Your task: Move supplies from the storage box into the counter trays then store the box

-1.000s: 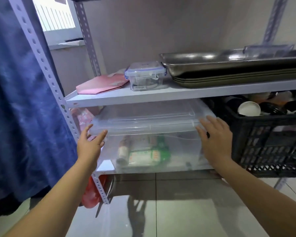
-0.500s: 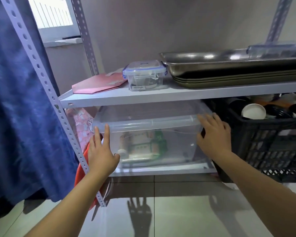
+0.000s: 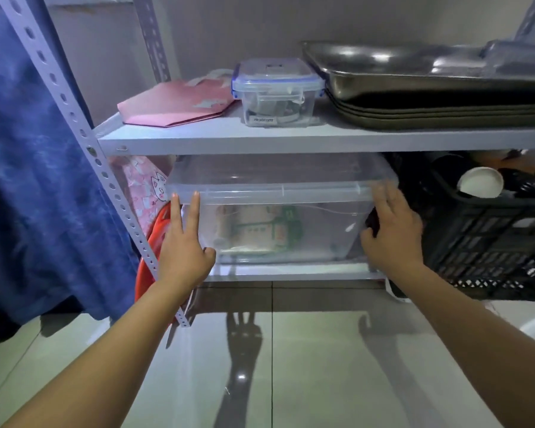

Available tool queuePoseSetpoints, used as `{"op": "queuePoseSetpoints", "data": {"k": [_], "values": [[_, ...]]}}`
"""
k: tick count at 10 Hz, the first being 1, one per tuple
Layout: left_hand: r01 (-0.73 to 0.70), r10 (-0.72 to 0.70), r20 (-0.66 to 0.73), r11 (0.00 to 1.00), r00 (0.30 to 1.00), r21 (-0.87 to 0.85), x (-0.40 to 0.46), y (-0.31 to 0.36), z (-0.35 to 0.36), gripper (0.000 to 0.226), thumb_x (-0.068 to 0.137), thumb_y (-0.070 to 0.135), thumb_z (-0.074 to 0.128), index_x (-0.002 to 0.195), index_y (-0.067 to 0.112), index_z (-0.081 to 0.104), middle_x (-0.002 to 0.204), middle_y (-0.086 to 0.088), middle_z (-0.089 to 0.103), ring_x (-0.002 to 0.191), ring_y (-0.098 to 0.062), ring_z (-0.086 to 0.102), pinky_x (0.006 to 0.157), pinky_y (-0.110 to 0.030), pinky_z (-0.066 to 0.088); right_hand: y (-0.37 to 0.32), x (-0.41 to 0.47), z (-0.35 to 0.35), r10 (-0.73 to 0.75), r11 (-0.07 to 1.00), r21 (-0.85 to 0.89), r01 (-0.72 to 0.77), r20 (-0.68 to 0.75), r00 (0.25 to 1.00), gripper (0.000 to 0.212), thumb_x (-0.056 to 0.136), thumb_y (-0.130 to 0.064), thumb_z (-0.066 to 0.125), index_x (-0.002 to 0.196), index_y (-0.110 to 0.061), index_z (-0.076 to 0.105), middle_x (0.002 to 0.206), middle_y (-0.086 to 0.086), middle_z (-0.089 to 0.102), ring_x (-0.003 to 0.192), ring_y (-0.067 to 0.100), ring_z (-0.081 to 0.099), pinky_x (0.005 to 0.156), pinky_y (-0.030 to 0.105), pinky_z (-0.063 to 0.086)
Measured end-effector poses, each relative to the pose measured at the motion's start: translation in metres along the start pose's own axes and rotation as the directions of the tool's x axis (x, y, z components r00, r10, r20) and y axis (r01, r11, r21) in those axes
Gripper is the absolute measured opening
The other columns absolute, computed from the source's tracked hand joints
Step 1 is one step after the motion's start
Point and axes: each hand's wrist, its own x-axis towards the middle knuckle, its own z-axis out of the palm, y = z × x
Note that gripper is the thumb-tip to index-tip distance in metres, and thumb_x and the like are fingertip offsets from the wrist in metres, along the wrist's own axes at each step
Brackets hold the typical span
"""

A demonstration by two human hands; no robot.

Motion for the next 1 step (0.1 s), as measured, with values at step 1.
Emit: {"op": "queuePoseSetpoints", "data": {"k": [1], "values": [[0.094, -0.085, 0.115, 0.993, 0.990, -0.075, -0.0126, 0.0091, -0.0192, 0.104, 0.083, 0.022, 0.072, 0.154, 0.043, -0.001, 0.164, 0.004, -0.016, 0.151, -0.030, 0.011, 0.113, -0.043, 0.036, -0.0070, -0.0272, -0.0162, 0.053, 0.995, -0.096, -0.029, 0.256, 0.965, 0.084, 0.086, -0.029, 0.059, 0.155, -0.031, 0.010, 0.165, 0.002, 0.006, 0.151, 0.027, -0.001, 0.115, 0.057, 0.014]]}}
